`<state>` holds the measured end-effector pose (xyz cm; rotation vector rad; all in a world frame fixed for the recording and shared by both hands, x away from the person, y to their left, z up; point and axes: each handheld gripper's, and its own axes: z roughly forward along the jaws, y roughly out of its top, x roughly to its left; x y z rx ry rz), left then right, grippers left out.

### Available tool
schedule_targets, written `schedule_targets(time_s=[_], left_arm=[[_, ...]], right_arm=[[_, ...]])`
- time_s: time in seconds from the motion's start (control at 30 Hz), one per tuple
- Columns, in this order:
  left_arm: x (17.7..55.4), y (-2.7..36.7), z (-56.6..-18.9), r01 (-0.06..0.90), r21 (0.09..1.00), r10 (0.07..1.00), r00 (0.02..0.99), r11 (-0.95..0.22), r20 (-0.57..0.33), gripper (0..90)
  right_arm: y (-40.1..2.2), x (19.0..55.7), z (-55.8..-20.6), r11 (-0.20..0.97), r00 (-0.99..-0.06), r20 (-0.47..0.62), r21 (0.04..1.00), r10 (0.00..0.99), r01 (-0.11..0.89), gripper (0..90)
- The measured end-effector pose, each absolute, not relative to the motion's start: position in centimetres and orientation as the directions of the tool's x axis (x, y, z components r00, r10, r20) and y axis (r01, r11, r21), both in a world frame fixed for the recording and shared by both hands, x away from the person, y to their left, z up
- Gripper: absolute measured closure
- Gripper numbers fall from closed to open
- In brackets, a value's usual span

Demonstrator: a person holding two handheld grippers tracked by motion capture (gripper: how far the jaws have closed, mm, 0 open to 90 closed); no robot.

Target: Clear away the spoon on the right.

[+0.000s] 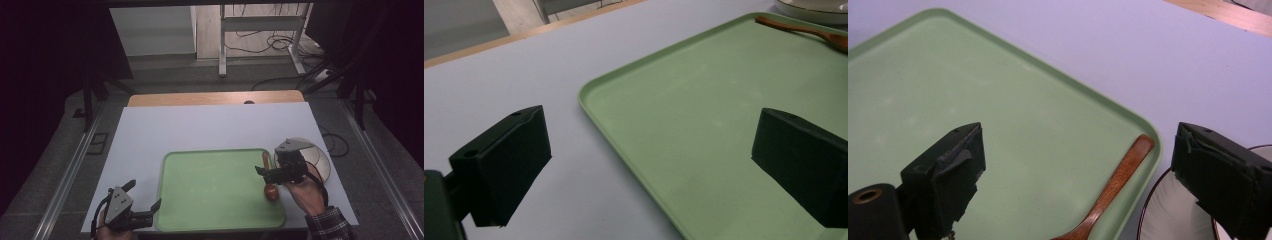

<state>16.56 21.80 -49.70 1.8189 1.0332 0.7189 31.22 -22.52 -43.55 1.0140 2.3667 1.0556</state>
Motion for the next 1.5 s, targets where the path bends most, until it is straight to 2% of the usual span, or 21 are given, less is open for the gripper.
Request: schedule_targets(time_s=[0.57,1.5], left_arm=[[16.6,21.6,-49.7,0.351,0.901,0.871,0.488,-0.256,0.057,2.2],[16.6,21.7,-49.7,0.35,0.901,0.874,0.482,-0.258,0.062,2.2]], right_arm=[[-23.7,28.8,-44.0,0.441,-0.692,-0.037,0.794,0.721,0.417,2.4],[-27.4,26.3,-43.9,0.395,-0.63,-0.045,0.813,0.775,0.428,0.0]])
